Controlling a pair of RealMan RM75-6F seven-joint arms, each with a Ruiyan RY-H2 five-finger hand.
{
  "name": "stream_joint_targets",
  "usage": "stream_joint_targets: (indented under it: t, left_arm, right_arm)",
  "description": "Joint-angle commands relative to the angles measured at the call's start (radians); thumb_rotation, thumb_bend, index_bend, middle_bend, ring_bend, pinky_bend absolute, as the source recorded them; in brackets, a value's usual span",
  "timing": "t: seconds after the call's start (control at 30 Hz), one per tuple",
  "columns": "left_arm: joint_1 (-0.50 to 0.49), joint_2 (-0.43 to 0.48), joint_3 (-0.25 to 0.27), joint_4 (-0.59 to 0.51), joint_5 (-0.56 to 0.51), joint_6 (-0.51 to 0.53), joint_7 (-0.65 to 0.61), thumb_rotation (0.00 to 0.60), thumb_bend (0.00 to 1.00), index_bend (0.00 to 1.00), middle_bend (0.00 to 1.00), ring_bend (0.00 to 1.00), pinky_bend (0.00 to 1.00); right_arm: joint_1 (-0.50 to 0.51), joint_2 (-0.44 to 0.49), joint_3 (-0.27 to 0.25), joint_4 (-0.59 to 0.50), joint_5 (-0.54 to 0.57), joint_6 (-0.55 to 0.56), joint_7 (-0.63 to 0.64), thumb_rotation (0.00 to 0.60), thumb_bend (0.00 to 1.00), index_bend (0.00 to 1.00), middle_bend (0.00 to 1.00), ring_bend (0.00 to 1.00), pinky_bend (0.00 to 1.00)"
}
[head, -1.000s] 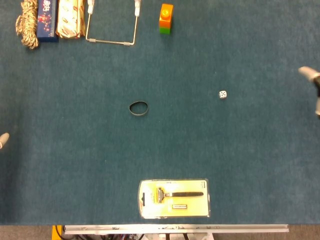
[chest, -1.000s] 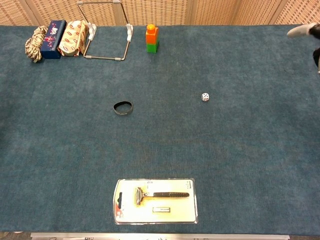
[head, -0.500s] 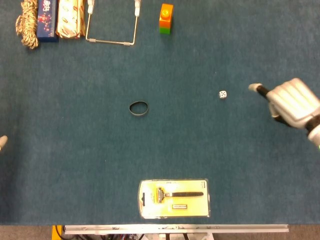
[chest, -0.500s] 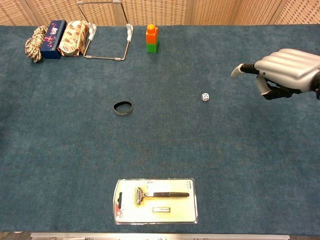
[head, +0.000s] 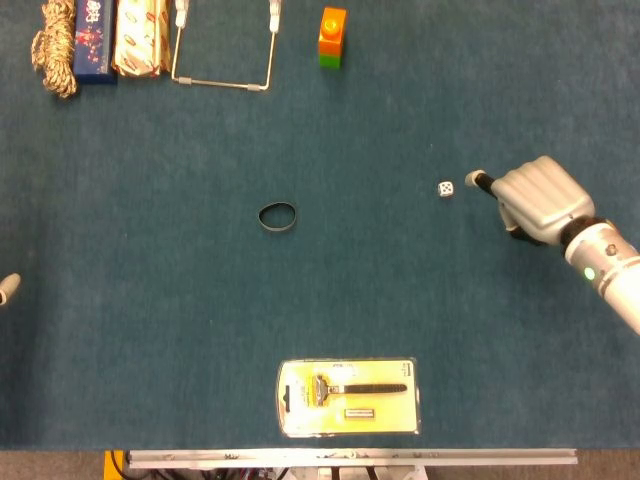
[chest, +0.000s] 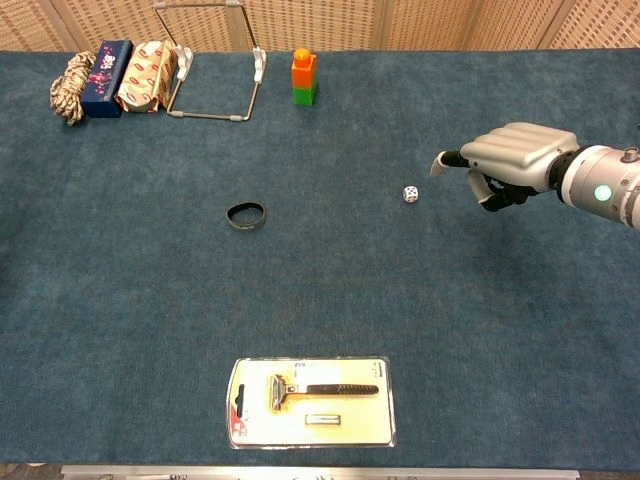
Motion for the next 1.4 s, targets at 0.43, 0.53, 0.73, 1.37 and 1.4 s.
stream_joint_targets:
  t: [0.43,0.53,0.73,1.37,1.4]
  left_arm:
    - [0.004,0.003,0.001,-0.005,-0.006,0.001,-0.002,0.600,0.03,0.00,0.00,0.01,0.00]
    - [0.007,0.005,0.001,-0.006,-0.005,0.004,-0.002,0.600,0.03,0.00,0.00,0.01,0.00]
    - [0.008,0.005,0.002,-0.002,-0.007,0.003,-0.006,0.600,0.03,0.00,0.00,0.01,0.00]
    - [0.013,0.005,0.001,0.009,-0.006,0.007,-0.021,0.600,0.03,0.00,0.00,0.01,0.00]
    - [0.013,0.005,0.001,0.009,-0.005,0.008,-0.021,0.600,0.03,0.00,0.00,0.01,0.00]
  right_arm:
    - [0.097,-0.083,-0.069,0.089,0.130,0.004,-0.014,0.587,1.00,0.20,1.00,1.00,1.00]
    - [0.109,-0.096,-0.079,0.099,0.142,0.005,-0.009,0.587,1.00,0.20,1.00,1.00,1.00]
    - [0.130,-0.116,-0.097,0.118,0.160,0.006,-0.001,0.586,1.00,0.20,1.00,1.00,1.00]
    - [0.163,-0.133,-0.113,0.055,0.096,0.065,0.019,0.587,1.00,0.20,1.00,1.00,1.00]
    - [0.163,-0.133,-0.112,0.054,0.093,0.069,0.021,0.588,1.00,0.20,1.00,1.00,1.00]
